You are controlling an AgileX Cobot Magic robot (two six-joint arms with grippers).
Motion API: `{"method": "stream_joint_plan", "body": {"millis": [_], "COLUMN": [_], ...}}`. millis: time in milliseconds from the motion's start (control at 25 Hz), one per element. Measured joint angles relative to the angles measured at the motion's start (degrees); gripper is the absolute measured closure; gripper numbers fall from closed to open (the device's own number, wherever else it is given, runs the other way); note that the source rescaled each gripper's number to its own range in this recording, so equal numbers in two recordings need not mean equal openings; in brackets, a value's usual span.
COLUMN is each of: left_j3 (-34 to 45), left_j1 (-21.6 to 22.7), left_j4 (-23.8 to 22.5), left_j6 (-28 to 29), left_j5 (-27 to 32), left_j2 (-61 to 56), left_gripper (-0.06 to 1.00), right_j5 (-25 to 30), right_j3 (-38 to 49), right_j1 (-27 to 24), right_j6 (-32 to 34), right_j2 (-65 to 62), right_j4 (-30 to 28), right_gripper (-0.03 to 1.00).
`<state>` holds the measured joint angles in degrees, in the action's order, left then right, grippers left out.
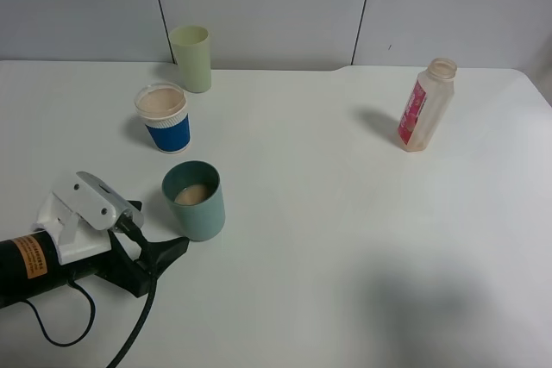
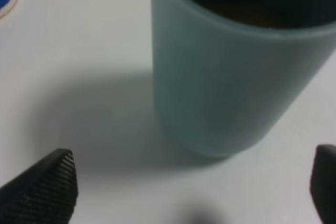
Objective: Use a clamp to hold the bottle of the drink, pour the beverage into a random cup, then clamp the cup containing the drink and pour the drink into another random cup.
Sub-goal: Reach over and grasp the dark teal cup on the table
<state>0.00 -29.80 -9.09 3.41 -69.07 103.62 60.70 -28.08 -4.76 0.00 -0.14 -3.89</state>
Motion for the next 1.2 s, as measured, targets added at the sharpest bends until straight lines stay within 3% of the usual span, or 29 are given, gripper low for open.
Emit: {"method": "stream_joint_plan", "body": {"millis": [240, 560, 1200], "left_j3": [-0.8, -0.9, -9.3], "left_j1": [0.0, 0.0, 0.0], "left_j4": [-0.3, -0.5, -4.8], "left_j6": [-0.1, 0.4, 1.0], "left_j5": [-0.1, -0.1, -0.1], "left_j2": [0.0, 0.1, 7.4], "left_gripper": [0.32, 0.18, 0.18], "right_j5": [0.0, 0.0, 0.0], "right_j3": [0.0, 0.0, 0.0], "right_j1": [0.0, 0.0, 0.0], "right_j6": [0.0, 0.0, 0.0], "right_j2": [0.0, 0.0, 0.0], "right_j4": [0.0, 0.0, 0.0], "right_gripper": [0.3, 0.3, 0.3]}}
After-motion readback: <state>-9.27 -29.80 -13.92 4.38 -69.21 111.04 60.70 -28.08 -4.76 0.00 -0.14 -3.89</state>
